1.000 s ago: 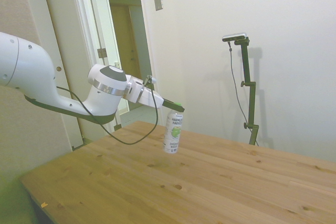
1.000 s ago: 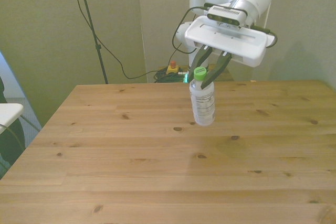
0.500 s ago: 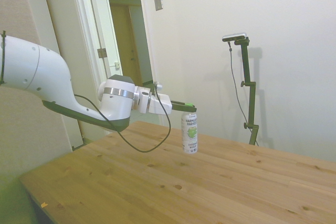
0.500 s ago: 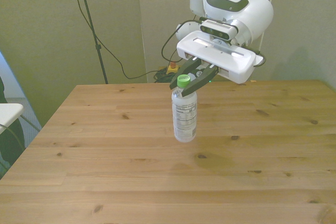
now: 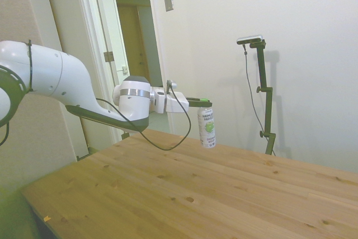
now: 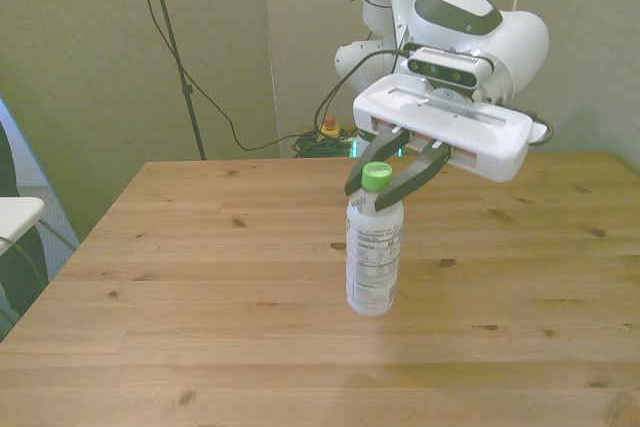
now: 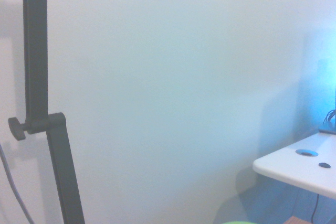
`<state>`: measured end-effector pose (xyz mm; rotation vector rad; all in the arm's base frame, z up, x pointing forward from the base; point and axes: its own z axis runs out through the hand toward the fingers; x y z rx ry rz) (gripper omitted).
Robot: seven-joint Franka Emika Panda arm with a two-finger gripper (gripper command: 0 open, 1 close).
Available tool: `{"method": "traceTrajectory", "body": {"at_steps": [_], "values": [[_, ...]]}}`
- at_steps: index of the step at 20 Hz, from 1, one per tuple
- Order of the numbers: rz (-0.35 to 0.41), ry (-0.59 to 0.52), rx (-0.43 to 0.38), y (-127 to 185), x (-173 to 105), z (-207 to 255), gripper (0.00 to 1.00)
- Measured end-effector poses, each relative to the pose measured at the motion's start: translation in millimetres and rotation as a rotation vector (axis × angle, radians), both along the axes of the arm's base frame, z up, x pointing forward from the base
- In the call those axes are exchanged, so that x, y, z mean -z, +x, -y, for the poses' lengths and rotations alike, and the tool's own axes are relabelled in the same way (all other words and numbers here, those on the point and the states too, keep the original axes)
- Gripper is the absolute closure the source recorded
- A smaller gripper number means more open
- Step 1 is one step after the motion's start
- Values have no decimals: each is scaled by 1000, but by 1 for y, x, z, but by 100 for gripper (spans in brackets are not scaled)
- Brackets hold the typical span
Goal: Stand the water bottle
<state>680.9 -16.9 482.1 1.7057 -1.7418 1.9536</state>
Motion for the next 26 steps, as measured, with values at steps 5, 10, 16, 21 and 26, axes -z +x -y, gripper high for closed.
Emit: {"method": "traceTrajectory", "body": {"at_steps": [5, 10, 16, 21, 26], "values": [[-8, -4, 3, 26, 23, 1, 100], [-9, -8, 6, 45, 39, 1, 100], [-11, -13, 11, 62, 56, 1, 100], [-17, -18, 16, 72, 70, 4, 100], [-21, -23, 22, 79, 81, 8, 100]]}}
